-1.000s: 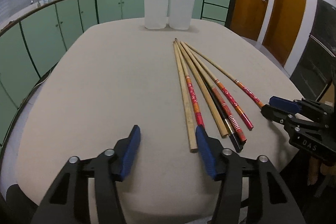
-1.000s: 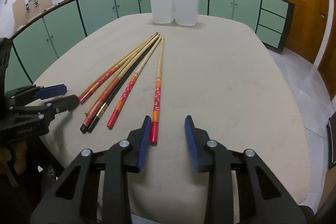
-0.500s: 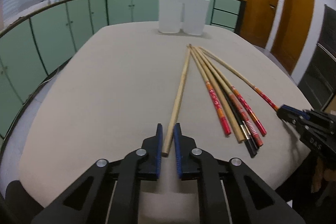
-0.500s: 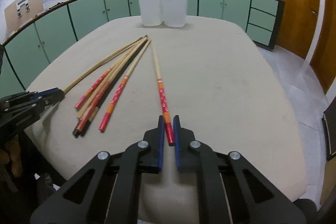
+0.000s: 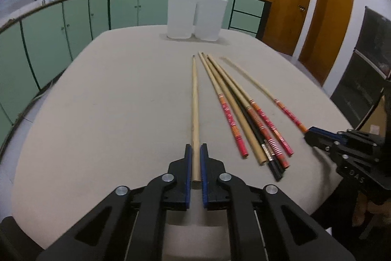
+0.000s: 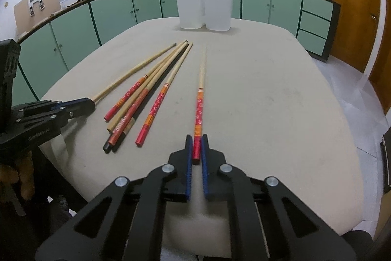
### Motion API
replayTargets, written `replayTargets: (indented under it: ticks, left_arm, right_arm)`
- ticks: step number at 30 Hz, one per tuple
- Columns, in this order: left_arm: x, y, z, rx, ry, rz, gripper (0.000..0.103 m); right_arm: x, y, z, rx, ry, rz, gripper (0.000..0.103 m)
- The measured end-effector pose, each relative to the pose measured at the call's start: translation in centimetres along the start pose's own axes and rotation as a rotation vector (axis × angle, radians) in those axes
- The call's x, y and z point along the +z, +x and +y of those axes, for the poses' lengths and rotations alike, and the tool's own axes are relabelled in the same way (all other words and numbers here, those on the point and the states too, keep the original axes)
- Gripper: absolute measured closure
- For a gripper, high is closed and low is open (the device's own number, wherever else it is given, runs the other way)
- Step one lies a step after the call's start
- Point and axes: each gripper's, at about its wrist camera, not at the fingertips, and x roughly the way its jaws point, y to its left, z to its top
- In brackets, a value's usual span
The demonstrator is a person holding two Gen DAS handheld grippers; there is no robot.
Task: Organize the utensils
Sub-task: 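Close the left tool on a plain wooden chopstick while the right tool grasps a red-patterned chopstick, then lift and carry the wooden chopstick with the left tool while the right tool carries the red one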
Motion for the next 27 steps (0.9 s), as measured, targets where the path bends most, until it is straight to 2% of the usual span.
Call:
replayTargets:
  ticks: [5, 8, 14, 22, 27]
  left_arm:
    - [2.0, -3.1, -0.1, -0.012, -0.033, -0.046, 0.096]
    - [3.9, -4.9, -0.3, -0.017, -0.030, -0.071, 0.096]
    - [9.0, -8.0, -0.4, -0.023, 0.015, -0.130, 0.096]
    - [17.2, -7.0, 1.5, -0.084, 0.028, -0.063, 0.096]
    - [21.7, -6.1, 2.2, -0.102, 0.042, -0.044, 0.096]
  right_arm:
    - [2.0, -3.2, 0.2, 0.015, 0.024, -0.055, 0.098]
    - [4.4, -5.2, 0.2, 0.029, 0.029, -0.086, 0.098]
    - [11.7, -7.5, 0.2, 0.058, -0.036, -0.098, 0.097]
    - [21.4, -6.0, 0.2, 0.103, -0.132, 0.016, 0.098]
    - [25.3, -5.0, 0.2, 0.113, -0.163, 0.077, 0.098]
